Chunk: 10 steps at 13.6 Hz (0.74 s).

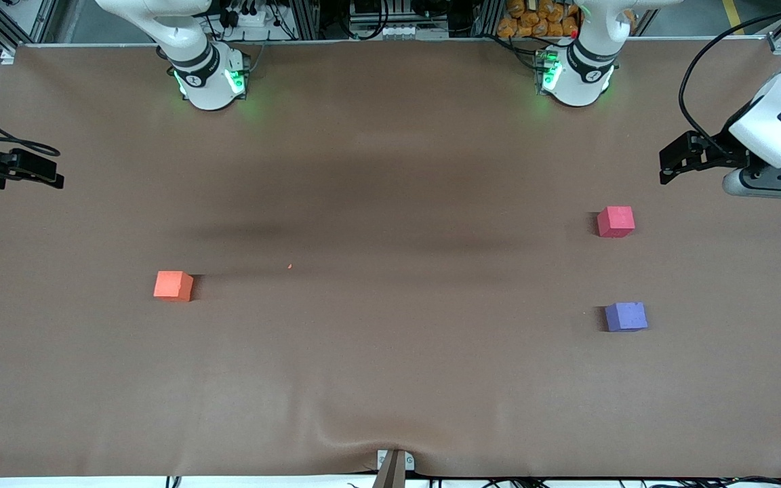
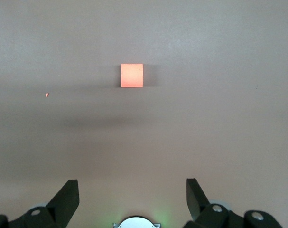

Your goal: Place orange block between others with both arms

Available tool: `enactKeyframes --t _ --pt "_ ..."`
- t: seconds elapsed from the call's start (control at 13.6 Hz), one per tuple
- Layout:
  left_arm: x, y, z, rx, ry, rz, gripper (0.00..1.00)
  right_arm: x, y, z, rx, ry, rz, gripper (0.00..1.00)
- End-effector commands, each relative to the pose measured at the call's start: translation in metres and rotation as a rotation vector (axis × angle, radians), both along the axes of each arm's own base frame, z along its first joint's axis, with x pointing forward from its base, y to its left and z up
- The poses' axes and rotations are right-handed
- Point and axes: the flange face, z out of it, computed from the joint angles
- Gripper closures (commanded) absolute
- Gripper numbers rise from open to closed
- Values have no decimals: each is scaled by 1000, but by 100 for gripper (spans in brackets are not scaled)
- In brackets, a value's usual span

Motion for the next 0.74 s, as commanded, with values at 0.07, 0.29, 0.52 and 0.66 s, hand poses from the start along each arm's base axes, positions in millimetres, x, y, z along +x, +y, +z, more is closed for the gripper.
enactKeyframes --t 0.07,0.29,0.52,0.66 --pt "1 2 2 0 7 -5 0 0 2 1 -3 7 0 0" --pt "1 2 1 2 8 -7 0 3 1 -6 -4 18 -4 0" --pt "1 3 1 2 8 -5 0 17 5 -38 -5 61 1 0" --pt "1 3 1 2 8 -5 0 23 11 -52 -6 84 11 0"
